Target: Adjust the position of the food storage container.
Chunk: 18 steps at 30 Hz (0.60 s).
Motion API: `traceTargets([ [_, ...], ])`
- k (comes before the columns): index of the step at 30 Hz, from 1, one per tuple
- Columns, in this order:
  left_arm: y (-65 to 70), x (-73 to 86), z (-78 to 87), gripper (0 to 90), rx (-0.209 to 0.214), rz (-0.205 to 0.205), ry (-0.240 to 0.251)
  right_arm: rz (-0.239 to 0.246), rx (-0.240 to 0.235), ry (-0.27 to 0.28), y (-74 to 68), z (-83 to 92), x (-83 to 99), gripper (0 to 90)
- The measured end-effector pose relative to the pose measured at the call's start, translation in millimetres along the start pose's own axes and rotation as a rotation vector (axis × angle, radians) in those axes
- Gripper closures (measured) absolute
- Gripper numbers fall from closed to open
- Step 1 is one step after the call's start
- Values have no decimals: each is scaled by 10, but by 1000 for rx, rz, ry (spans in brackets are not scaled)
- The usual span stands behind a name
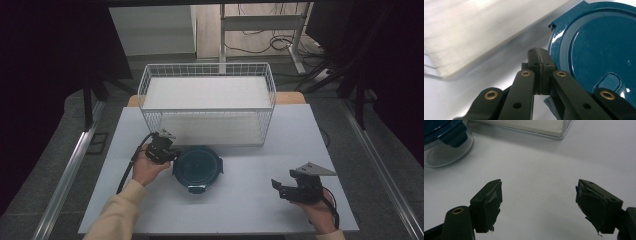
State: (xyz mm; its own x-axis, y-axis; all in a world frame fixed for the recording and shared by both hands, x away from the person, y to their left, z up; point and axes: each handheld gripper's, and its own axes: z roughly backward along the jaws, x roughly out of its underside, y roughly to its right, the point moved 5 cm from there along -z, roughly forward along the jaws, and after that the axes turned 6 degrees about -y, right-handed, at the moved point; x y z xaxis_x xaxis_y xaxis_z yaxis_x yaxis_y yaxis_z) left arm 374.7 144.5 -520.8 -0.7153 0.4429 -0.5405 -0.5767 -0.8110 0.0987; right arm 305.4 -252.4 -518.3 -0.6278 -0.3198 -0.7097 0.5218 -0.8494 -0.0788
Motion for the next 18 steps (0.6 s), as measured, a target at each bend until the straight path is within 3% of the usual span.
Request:
traceTargets([
  [8,164,-1,-18,900,45,-18,-4,3,0,-6,-8,-9,1,212],
  [18,274,-24,-44,900,60,-21,2,4,0,-6,-3,-5,-2,215],
])
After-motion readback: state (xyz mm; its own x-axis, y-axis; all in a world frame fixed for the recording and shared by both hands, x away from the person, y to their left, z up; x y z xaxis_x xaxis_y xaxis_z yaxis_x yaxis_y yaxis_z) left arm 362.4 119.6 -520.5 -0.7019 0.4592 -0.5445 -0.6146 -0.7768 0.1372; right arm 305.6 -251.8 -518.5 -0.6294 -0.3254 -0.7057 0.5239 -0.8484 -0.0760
